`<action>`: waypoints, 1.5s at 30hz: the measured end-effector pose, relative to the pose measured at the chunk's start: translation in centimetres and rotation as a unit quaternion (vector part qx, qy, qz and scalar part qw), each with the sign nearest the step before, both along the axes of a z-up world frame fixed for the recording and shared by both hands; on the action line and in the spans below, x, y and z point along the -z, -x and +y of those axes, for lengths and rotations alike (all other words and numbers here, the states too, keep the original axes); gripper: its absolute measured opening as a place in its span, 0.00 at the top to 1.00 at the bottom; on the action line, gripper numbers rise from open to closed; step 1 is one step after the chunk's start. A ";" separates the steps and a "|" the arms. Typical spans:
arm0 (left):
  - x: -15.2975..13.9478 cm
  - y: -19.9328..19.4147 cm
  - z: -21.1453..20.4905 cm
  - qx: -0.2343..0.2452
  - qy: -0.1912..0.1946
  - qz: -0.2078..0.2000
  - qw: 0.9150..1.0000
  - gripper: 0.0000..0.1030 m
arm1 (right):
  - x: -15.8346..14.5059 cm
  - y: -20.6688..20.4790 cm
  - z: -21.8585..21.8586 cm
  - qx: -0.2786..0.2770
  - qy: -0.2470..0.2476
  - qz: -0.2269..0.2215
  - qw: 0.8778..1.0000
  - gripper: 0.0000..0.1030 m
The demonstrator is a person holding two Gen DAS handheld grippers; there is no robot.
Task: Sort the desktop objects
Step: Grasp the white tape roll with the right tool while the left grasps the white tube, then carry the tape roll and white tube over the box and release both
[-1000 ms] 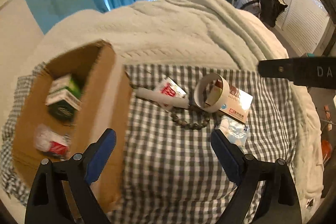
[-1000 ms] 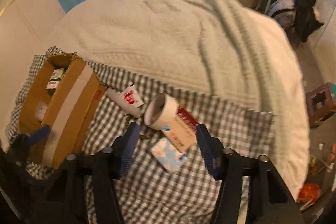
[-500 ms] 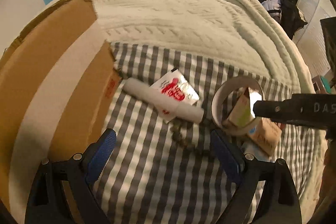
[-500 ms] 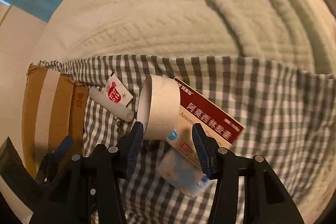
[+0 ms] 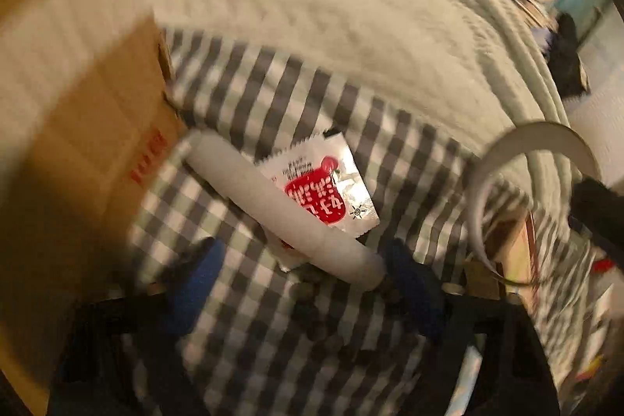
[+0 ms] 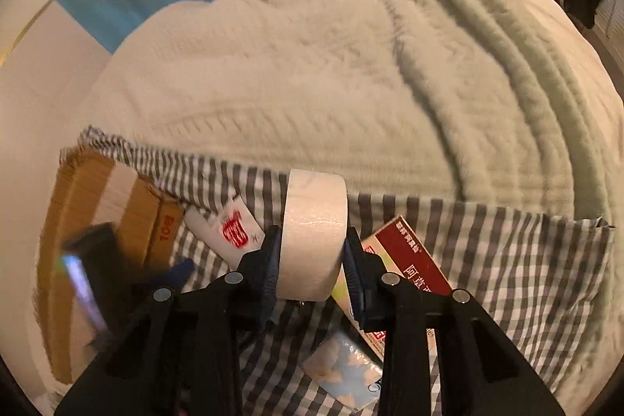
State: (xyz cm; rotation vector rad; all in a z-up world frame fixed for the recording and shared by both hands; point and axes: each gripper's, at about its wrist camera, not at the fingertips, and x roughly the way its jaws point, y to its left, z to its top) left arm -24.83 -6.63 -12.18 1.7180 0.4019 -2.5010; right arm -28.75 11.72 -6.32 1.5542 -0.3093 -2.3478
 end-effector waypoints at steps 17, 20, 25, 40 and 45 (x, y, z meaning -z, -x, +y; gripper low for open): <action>-11.3 -4.3 -1.5 0.078 0.003 0.032 0.996 0.83 | -8.6 -4.3 0.1 -0.036 -0.070 0.051 0.996 0.72; -16.3 -6.0 -2.2 0.079 0.022 0.064 0.995 0.83 | -12.3 -5.9 -0.9 -0.041 -0.074 0.074 0.994 0.72; -24.0 -8.7 -4.6 0.046 0.020 0.110 0.993 0.83 | -18.3 -8.8 -4.2 -0.052 -0.059 0.100 0.992 0.72; -25.7 -14.5 -18.4 -0.045 0.066 0.121 0.989 0.83 | -21.5 -16.3 -22.2 -0.167 -0.024 0.136 0.976 0.72; -23.0 -15.1 -22.9 -0.073 0.055 0.091 0.992 0.83 | -18.9 -15.2 -25.4 -0.173 -0.016 0.120 0.977 0.72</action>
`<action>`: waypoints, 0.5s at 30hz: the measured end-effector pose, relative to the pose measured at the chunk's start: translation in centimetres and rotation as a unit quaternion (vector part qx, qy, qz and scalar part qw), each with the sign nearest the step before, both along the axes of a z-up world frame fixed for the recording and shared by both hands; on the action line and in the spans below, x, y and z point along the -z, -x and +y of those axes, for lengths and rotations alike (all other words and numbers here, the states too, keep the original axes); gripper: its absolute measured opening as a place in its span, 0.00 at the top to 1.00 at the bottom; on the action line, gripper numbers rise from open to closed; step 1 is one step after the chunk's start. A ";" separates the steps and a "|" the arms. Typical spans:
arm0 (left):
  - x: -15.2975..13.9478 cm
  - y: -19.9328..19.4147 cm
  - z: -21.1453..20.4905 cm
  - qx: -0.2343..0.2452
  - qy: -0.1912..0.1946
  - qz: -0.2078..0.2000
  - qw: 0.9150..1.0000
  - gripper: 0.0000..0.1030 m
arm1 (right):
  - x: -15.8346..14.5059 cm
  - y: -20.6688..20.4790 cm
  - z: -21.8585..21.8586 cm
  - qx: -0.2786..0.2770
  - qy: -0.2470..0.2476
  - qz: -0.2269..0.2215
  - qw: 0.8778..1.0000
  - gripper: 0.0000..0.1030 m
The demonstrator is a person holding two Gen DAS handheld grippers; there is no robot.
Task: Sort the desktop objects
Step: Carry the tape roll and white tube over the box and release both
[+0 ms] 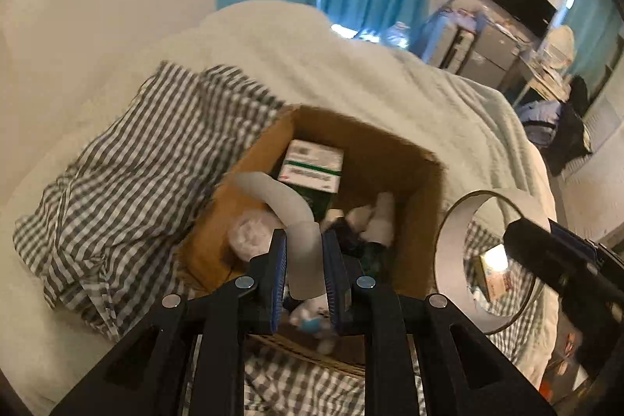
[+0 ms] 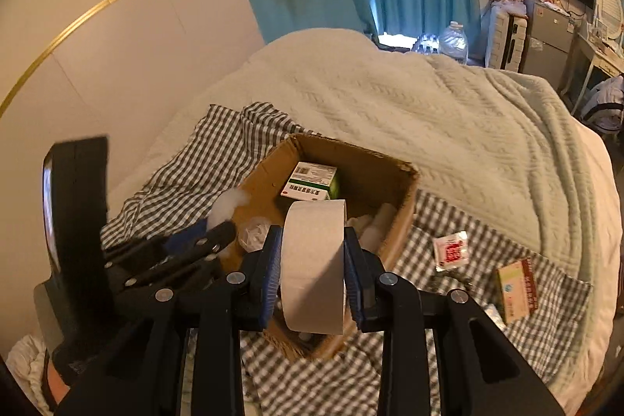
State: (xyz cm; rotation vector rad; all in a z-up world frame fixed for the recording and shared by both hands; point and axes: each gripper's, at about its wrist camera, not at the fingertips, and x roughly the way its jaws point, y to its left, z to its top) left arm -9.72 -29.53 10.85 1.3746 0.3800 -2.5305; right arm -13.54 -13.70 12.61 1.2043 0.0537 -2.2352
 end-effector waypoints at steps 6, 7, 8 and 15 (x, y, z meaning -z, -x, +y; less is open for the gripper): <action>0.8 -0.4 -1.1 0.003 0.008 0.016 1.000 0.62 | 1.7 2.4 0.6 0.027 0.041 -0.033 0.998 0.56; 0.7 -0.6 -0.9 0.006 0.012 0.022 1.000 0.52 | 1.6 2.5 1.0 0.035 0.040 -0.029 0.998 0.47; 0.5 -0.6 -0.7 0.008 0.016 0.026 0.999 0.33 | 1.4 2.7 1.2 0.042 0.040 -0.025 0.998 0.44; -1.0 -0.7 2.3 0.037 0.030 0.051 0.998 0.26 | 0.3 4.0 6.4 0.082 0.043 -0.023 0.995 0.44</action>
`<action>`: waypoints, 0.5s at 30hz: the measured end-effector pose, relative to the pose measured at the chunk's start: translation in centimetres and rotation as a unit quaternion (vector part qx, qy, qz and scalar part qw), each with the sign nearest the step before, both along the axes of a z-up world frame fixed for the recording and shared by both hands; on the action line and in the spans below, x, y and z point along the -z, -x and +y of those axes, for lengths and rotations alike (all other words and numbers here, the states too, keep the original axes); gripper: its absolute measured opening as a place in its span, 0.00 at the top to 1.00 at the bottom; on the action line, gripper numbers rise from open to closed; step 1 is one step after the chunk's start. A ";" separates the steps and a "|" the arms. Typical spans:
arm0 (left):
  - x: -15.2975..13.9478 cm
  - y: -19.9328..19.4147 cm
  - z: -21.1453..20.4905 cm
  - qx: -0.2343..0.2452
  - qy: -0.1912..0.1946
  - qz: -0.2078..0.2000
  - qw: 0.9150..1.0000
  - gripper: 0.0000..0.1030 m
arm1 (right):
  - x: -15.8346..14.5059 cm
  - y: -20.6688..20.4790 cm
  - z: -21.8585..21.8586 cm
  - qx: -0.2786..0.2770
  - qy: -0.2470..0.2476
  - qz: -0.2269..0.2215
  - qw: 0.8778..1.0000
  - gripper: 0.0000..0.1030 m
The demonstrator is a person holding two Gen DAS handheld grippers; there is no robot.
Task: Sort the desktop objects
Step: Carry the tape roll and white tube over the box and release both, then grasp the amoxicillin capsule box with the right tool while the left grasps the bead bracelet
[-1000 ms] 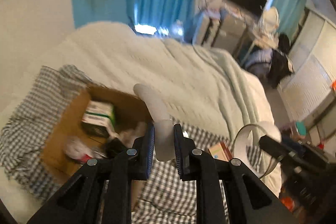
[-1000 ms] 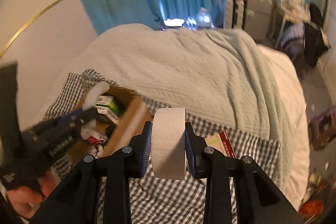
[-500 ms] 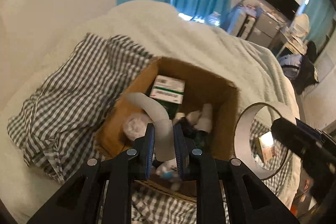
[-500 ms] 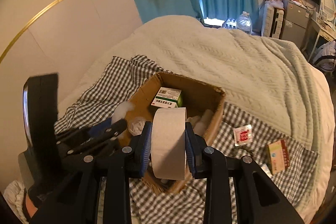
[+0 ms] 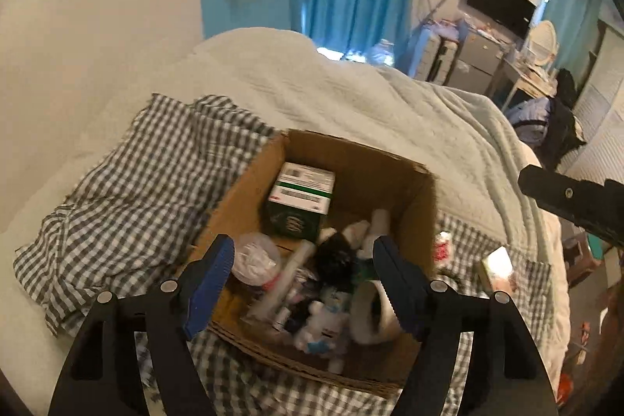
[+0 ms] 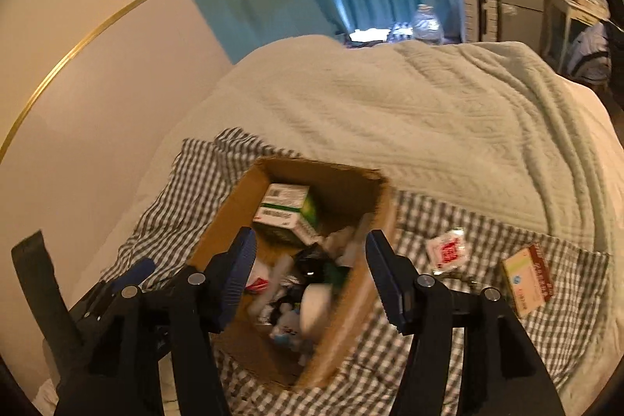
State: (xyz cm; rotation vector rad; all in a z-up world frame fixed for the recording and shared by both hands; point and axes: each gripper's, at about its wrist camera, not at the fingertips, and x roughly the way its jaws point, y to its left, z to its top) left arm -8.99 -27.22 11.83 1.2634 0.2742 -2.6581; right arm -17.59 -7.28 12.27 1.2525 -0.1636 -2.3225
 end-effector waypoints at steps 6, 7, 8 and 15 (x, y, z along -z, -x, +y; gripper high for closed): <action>-0.6 -0.6 4.9 0.019 -0.015 -0.003 1.000 0.20 | -1.2 -0.2 6.7 0.022 -0.033 0.021 0.999 0.44; -0.5 -0.6 6.2 0.028 -0.014 -0.006 1.000 0.20 | -1.1 -0.3 8.0 0.026 -0.040 0.022 0.999 0.42; -0.3 -0.7 7.2 0.033 -0.008 -0.007 0.999 0.20 | -0.9 -0.4 9.3 0.032 -0.049 0.022 0.998 0.42; 3.6 -0.7 15.7 0.090 0.037 -0.053 0.994 0.19 | 4.9 0.3 16.4 0.065 -0.117 -0.046 0.990 0.41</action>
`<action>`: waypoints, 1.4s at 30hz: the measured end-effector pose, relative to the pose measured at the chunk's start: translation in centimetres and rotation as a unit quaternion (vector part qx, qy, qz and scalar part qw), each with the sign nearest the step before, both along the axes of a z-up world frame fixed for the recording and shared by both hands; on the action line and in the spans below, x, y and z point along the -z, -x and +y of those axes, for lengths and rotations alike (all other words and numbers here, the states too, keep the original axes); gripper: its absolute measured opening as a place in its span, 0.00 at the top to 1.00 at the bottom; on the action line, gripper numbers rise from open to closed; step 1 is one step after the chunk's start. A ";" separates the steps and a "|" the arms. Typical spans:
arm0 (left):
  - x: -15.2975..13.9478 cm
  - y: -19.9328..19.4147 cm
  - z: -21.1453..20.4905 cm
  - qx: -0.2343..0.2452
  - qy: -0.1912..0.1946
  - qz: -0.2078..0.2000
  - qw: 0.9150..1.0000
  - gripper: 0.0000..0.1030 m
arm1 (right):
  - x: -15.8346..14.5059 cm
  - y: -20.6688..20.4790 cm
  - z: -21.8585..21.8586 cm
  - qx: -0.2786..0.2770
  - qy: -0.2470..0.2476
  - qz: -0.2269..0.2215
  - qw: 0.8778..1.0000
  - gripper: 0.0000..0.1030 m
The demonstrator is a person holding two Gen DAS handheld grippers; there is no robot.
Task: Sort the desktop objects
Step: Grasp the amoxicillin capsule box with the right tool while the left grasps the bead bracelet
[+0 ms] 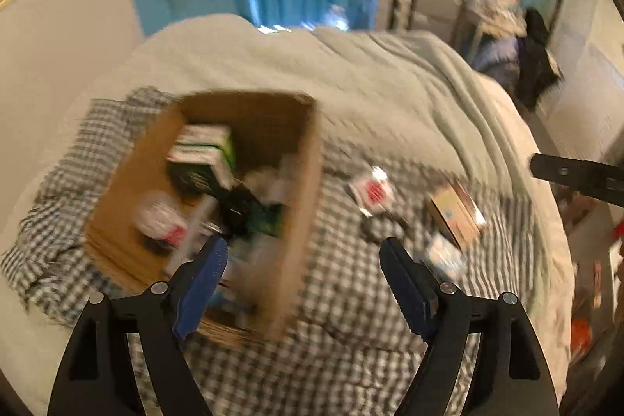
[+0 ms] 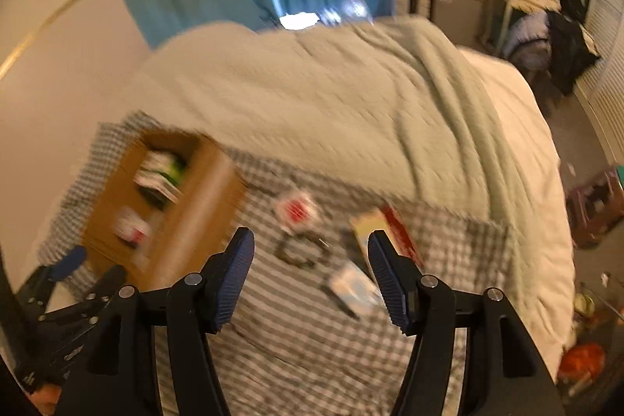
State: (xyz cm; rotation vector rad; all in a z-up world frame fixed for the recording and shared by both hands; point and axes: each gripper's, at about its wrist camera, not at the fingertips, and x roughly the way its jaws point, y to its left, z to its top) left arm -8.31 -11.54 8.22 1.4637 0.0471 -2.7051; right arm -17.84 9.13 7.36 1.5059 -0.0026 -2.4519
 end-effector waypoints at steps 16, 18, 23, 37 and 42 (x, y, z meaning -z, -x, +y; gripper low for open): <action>14.3 7.6 6.6 0.019 -0.004 -0.110 0.994 0.15 | 12.4 4.0 3.5 -0.001 -0.071 -0.084 0.994 0.26; 15.8 8.6 6.3 0.018 -0.018 -0.113 0.993 0.15 | 13.5 4.8 2.7 -0.039 -0.070 -0.075 0.994 0.26; 18.3 10.5 5.9 0.006 -0.044 -0.106 0.993 0.15 | 14.8 6.5 2.0 -0.062 -0.048 -0.036 0.996 0.15; 22.1 12.5 8.7 0.074 0.016 -0.073 0.994 0.14 | 22.2 8.4 2.0 -0.079 -0.152 -0.095 0.981 0.25; 21.3 12.0 8.8 0.116 -0.004 -0.086 0.990 0.90 | 21.0 8.2 2.6 -0.070 -0.144 -0.096 0.982 0.26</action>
